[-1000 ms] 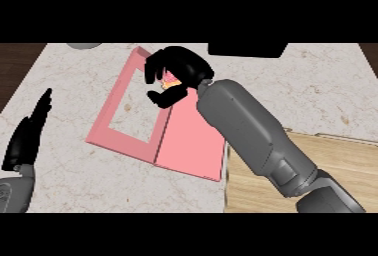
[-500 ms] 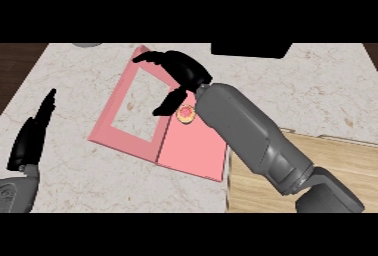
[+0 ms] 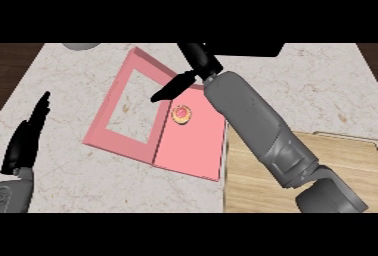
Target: Pick the cupcake from the tray and place it in the cardboard box
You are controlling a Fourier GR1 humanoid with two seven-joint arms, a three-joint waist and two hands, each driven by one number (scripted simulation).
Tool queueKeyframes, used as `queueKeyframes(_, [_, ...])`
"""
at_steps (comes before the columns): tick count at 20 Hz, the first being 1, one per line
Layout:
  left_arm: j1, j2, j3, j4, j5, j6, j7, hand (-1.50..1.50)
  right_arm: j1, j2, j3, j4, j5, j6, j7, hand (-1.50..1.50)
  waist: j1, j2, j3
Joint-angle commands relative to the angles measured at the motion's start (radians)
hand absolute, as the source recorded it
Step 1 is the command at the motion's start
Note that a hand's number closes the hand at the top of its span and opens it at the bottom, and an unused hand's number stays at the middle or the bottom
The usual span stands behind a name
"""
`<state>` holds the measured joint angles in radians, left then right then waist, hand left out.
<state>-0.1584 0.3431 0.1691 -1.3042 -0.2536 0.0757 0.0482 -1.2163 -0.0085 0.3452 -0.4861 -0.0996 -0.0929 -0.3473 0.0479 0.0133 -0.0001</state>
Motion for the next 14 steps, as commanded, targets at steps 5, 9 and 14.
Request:
queueKeyframes(5, [0.02,0.02,0.025,0.004,0.005,-0.014,-0.017,0.0,-0.017,-0.124,-0.151,0.121,-0.077,0.182,-0.102,-1.5,-0.021,-0.004,0.0])
queueKeyframes(9, [0.033,-0.021,0.007,0.008,-0.005,0.011,-0.045,0.0,-0.043,-0.275,-0.199,0.188,-0.088,0.275,-0.129,-1.5,-0.014,0.001,0.0])
queueKeyframes(14, [-0.025,-0.005,-0.001,0.002,-0.016,-0.002,0.011,0.0,-0.004,-0.416,-0.213,0.27,-0.066,0.384,-0.24,-1.5,-0.002,0.01,0.001])
